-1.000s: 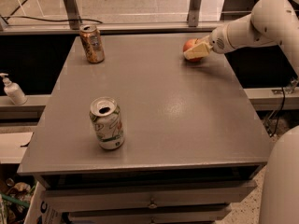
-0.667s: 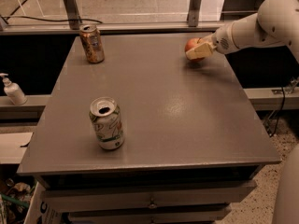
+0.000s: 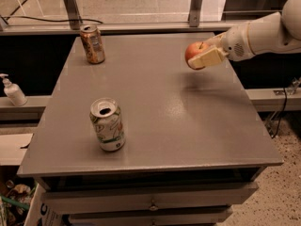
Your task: Move apple near 7up can
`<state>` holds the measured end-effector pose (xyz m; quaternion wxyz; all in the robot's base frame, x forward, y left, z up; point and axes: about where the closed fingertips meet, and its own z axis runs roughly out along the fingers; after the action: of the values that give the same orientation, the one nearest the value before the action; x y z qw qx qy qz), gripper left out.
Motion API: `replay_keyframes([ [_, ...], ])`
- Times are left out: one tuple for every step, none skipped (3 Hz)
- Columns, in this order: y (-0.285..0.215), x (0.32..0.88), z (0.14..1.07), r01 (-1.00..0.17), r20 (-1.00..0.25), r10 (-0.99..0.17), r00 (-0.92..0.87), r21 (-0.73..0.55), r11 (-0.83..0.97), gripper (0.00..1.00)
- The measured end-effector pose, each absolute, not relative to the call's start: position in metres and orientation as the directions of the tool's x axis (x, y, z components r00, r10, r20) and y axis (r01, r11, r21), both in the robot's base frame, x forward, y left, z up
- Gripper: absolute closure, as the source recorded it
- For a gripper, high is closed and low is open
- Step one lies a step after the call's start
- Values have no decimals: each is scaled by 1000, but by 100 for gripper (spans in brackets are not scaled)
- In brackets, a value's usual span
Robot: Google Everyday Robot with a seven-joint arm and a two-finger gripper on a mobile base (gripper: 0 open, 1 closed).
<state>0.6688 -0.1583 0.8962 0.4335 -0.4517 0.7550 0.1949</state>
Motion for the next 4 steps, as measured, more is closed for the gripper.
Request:
replay_keyframes([
  [-143,614,912,-892,-836,-523,-168,-97,442,100],
  [-143,615,911,-892,-836,-523,-168,-97,442,100],
  [-134,605,905,-910,-840,-516,-171,-65,408,100],
  [-123,586,901,-930,-848,-505,-164,-39,366,100],
])
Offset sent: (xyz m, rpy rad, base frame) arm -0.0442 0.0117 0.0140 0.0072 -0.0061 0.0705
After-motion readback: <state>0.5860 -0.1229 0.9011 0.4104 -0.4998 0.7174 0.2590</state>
